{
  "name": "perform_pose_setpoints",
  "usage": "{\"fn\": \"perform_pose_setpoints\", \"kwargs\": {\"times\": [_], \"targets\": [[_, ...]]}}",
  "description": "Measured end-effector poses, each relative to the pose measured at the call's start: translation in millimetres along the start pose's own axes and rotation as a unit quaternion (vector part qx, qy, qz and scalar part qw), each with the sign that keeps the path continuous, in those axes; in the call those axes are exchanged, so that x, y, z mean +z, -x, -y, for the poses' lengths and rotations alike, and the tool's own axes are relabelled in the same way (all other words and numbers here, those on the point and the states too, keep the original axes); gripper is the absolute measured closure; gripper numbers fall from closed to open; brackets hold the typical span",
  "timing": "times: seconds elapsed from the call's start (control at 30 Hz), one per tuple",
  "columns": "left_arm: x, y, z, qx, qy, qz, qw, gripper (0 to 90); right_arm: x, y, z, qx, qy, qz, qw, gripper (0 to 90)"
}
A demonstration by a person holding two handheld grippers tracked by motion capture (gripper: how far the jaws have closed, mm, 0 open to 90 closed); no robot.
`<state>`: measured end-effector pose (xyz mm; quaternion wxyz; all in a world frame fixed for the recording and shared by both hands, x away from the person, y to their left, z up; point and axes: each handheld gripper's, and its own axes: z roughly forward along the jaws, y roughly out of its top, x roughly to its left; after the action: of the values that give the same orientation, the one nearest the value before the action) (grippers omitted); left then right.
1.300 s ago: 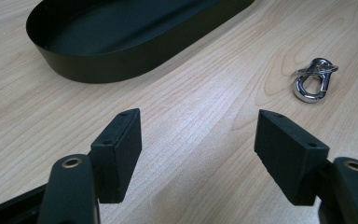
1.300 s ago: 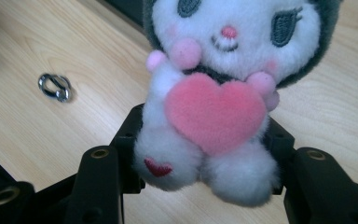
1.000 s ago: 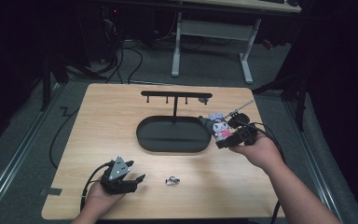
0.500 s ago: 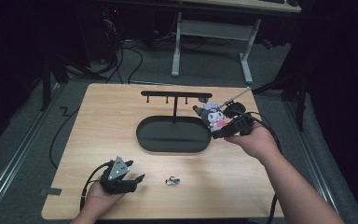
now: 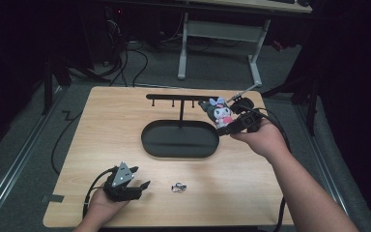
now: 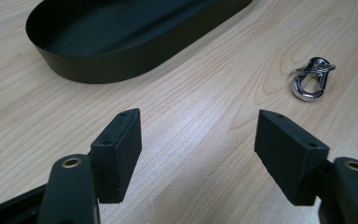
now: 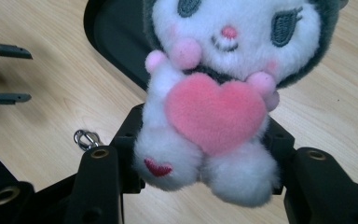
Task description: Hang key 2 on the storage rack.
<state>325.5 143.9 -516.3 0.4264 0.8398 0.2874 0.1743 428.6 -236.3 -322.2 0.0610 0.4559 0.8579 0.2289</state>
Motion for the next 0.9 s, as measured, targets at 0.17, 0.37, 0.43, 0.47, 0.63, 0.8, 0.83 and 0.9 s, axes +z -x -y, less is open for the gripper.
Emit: {"fn": "perform_pose_setpoints", "kwargs": {"times": [0.17, 0.37, 0.43, 0.47, 0.63, 0.8, 0.83, 0.9], "targets": [[0.3, 0.0, 0.1, 0.001, 0.000, 0.001, 1.0000, 32.6, -0.2, -0.6, -5.0, -0.001, 0.001, 0.004, 1.0000, 48.2], [0.3, -0.2, 0.2, 0.002, -0.001, 0.002, 1.0000, 32.6, 0.1, 2.2, -8.8, 0.000, 0.003, 0.012, 0.9999, 48.2], [0.3, -0.2, 0.1, 0.003, -0.002, 0.001, 1.0000, 32.6, -0.1, 4.2, -9.6, 0.004, 0.005, 0.012, 0.9999, 48.2], [0.0, -0.5, 0.1, 0.003, -0.002, 0.001, 1.0000, 32.6, 0.0, 5.4, -9.6, 0.003, 0.007, 0.015, 0.9999, 48.2], [-0.2, -1.2, 0.2, 0.001, -0.003, 0.001, 1.0000, 32.6, -0.6, 14.2, -4.8, 0.015, 0.012, 0.021, 0.9996, 48.2], [1.0, 0.2, 0.4, 0.001, -0.002, 0.003, 1.0000, 32.6, -0.2, 22.6, 7.9, 0.024, 0.011, 0.023, 0.9994, 48.2], [1.2, 0.4, 0.4, 0.002, -0.002, 0.003, 1.0000, 32.6, 0.7, 23.5, 10.2, 0.025, 0.009, 0.025, 0.9993, 48.2], [1.7, 0.4, 0.2, 0.003, -0.008, 0.006, 0.9999, 32.6, 7.3, 26.1, 19.9, 0.024, 0.007, 0.018, 0.9995, 48.2]]}}
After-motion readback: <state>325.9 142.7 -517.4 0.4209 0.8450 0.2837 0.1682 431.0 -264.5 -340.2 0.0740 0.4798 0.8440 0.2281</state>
